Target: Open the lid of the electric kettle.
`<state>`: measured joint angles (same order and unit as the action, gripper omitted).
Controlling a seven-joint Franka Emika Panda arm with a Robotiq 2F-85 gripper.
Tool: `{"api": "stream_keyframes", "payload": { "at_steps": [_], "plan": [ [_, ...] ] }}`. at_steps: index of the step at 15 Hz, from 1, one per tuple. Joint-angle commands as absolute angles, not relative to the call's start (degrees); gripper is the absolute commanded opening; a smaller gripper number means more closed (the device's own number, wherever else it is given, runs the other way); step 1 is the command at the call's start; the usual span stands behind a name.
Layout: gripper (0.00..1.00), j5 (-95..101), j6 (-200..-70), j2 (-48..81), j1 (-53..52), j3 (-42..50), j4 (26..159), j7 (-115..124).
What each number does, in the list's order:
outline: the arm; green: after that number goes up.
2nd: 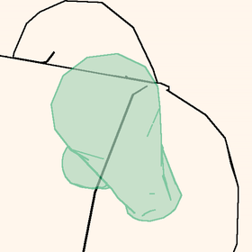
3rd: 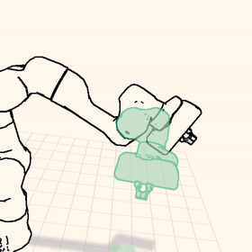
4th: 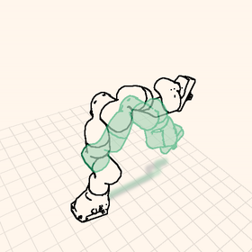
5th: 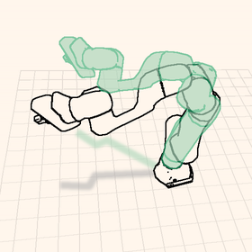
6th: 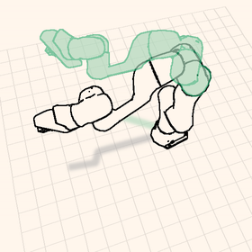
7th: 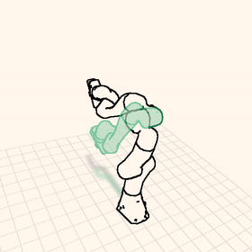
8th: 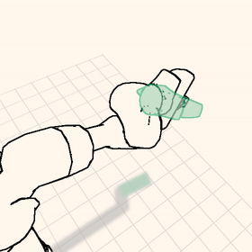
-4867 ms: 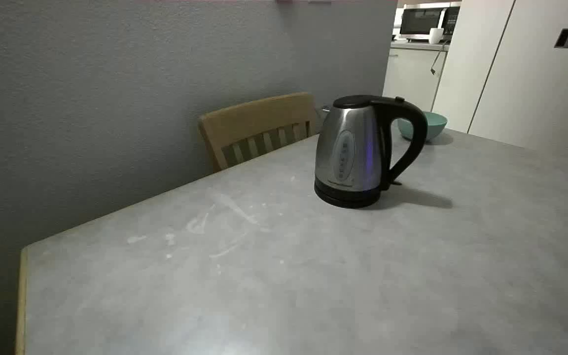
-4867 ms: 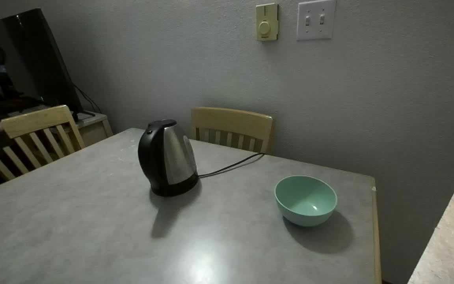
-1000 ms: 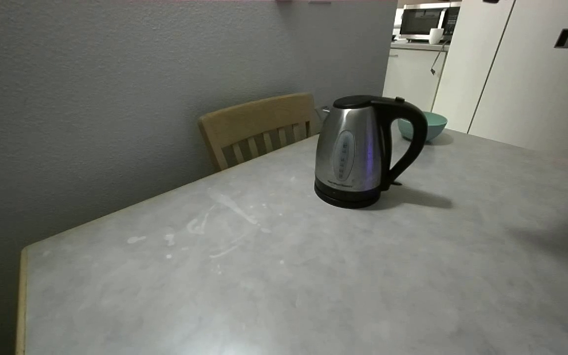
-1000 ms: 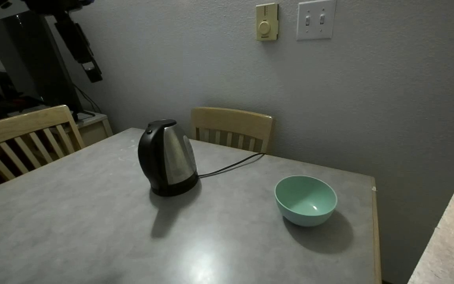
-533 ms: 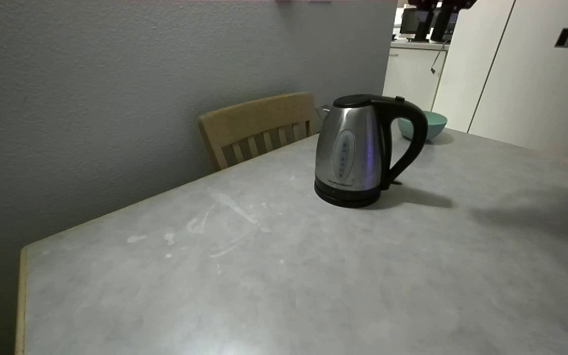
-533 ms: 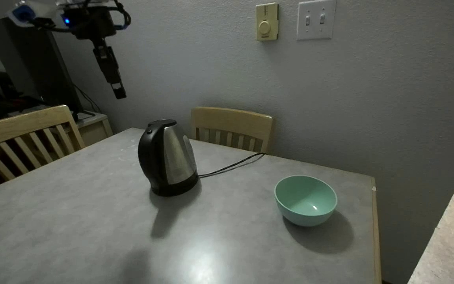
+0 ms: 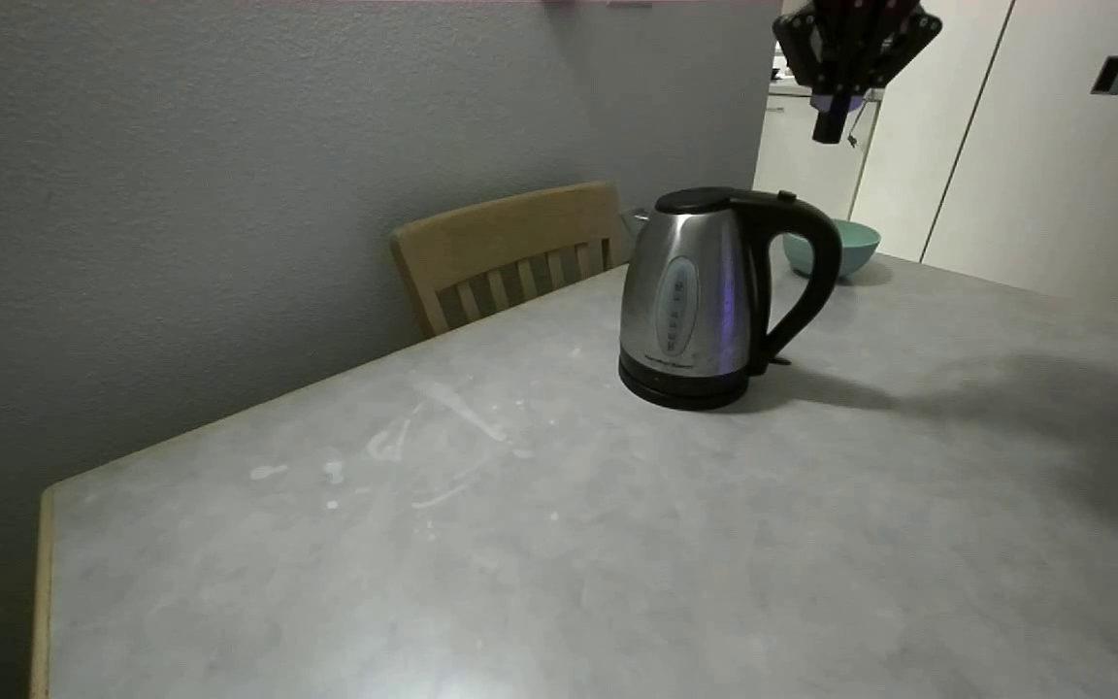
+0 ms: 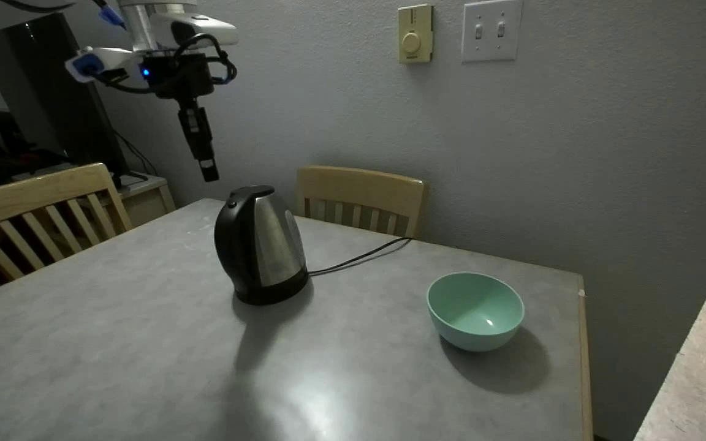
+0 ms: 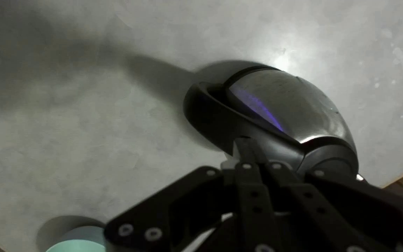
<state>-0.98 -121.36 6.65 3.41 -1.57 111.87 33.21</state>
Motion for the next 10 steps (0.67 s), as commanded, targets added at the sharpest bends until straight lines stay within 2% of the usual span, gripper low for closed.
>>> {"api": "stream_keyframes", "payload": {
  "at_steps": [1, 7, 10],
  "plan": [
    [0.00, -1.1, -121.2, 10.6, 1.8, 0.1, 109.8, 34.0],
    [0.00, -1.4, -120.7, 16.4, 0.2, 0.6, 107.6, 33.4],
    [0.00, -1.5, -120.5, 14.7, -0.3, 0.8, 107.4, 33.4]
  ]
}}
